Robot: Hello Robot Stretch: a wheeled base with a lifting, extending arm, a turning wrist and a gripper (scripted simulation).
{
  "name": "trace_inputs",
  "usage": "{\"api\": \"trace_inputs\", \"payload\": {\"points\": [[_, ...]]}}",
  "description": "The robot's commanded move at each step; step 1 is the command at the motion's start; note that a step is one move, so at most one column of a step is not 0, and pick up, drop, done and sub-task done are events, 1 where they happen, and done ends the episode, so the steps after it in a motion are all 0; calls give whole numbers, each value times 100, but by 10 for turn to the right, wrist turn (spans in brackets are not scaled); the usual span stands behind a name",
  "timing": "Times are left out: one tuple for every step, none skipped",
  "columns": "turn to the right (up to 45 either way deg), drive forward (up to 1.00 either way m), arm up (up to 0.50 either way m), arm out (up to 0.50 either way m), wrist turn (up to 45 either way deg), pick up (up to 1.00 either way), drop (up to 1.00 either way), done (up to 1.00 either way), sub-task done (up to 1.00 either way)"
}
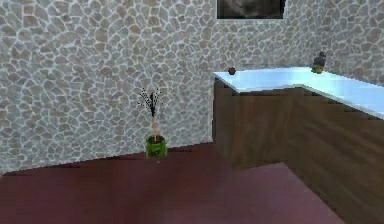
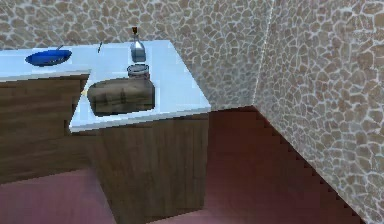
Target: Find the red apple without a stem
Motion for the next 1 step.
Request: {"api": "trace_inputs", "payload": {"points": [[30,0,0,0,0,0,0,0,0]]}}
